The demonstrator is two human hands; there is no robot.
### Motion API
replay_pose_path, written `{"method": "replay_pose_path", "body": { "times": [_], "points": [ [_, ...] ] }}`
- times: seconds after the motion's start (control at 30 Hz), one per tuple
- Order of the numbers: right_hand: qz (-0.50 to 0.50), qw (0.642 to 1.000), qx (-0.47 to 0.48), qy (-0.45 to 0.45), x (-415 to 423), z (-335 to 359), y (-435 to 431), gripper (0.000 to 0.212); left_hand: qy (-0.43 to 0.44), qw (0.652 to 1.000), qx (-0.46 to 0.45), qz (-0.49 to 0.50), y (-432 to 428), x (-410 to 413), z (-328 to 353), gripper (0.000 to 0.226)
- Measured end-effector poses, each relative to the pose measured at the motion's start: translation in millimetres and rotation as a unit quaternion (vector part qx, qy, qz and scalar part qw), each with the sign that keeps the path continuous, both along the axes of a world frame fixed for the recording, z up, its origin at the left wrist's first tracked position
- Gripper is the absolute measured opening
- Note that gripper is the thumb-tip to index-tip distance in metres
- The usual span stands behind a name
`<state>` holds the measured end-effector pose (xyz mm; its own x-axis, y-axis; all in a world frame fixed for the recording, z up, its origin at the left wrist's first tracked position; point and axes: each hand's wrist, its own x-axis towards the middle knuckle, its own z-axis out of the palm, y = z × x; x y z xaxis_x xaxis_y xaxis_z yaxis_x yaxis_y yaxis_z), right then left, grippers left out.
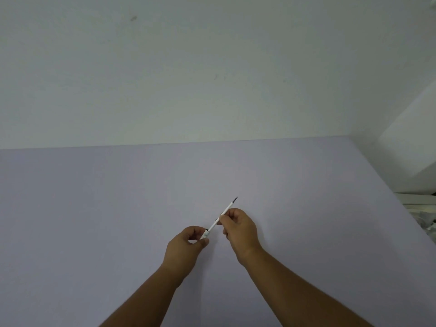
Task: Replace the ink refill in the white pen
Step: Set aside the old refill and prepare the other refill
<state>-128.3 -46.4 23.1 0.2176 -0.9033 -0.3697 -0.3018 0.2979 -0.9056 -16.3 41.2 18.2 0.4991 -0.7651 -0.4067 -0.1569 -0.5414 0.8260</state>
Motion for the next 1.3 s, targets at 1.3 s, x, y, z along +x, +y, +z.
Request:
{"method": "replay_pose_path", "body": {
  "times": [1.3],
  "points": [
    [0.150, 0.897, -0.164, 0.382, -38.1, -26.2, -36.0, 0.020, 0.044, 0.998, -0.032, -0.041, -0.4, -0.2, 4.5, 0.027]
  ]
}}
